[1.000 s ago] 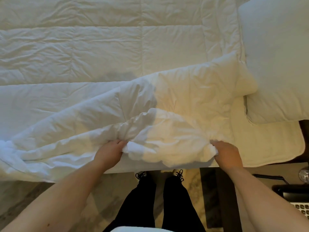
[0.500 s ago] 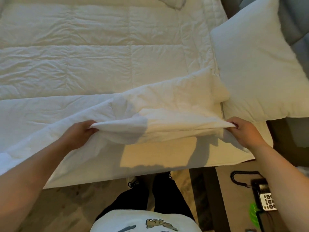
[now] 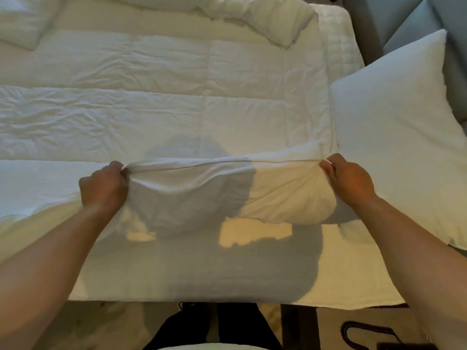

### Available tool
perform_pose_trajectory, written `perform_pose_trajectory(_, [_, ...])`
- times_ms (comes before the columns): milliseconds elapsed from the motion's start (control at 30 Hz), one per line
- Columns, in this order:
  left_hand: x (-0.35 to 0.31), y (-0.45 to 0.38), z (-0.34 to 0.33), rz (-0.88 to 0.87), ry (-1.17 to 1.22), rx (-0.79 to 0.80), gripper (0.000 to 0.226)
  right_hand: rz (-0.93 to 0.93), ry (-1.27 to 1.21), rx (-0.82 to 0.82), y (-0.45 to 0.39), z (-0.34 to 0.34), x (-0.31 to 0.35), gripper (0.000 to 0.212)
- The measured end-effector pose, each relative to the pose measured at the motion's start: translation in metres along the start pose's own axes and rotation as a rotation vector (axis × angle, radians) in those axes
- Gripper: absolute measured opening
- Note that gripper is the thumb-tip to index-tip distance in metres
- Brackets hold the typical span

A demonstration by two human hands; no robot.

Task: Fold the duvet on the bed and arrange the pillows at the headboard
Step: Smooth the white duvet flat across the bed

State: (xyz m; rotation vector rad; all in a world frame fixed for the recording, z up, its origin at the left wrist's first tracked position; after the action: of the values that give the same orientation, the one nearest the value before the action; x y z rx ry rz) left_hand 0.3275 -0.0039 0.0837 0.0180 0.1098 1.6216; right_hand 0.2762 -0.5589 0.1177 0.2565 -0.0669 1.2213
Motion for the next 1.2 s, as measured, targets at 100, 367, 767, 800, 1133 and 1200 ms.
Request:
perform_pose_trajectory(100, [-0.01,-0.019,0.005,0.047,-0.11,-0.053,0.022,0.069,0.062,-0.012,-0.04,0.002,0.01,0.048])
perform_pose_trajectory(367, [-0.026,-0.087,0.038,0.04,-0.048,-0.215,0.024,0.216,0.146,-0.075,-0.126,0.041,0.034,0.048])
perform_pose_trajectory(767, [-0.096,-0.323,0.109,-0.106,-0.028,-0.491,0.03,0.171,0.361,-0.59,-0.322,0.183,0.104,0.049])
perform_pose_trajectory(800, [-0.098,-0.343,0.101,-0.056,-0.017,-0.47,0.031,0.122,0.355,-0.664,-0.334,0.18,0.106,0.047])
perform_pose_trajectory(1133, [-0.188,-0.313,-0.16,-0.261,0.162,0.128,0.064,-0.627,-0.274,0.05,-0.291,-0.138,-0.048,0.074])
perform_pose_trajectory(1200, [-0.199,-0.304,-0.205,-0.299,0.087,0.218,0.066,-0.625,-0.343,0.151,-0.274,-0.18,-0.054,0.071])
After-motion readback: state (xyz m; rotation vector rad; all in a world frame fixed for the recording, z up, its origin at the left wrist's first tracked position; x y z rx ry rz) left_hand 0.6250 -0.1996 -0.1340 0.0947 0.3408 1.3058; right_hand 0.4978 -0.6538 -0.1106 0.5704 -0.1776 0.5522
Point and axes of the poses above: each hand's wrist, its own y-axis away from the middle knuckle, its own z-axis out of the back of the hand, x = y × z, the point moved 8 cm from there along -y, towards the middle knuckle, and after that the axes turned 9 degrees about -z, right-handed, at the moved point
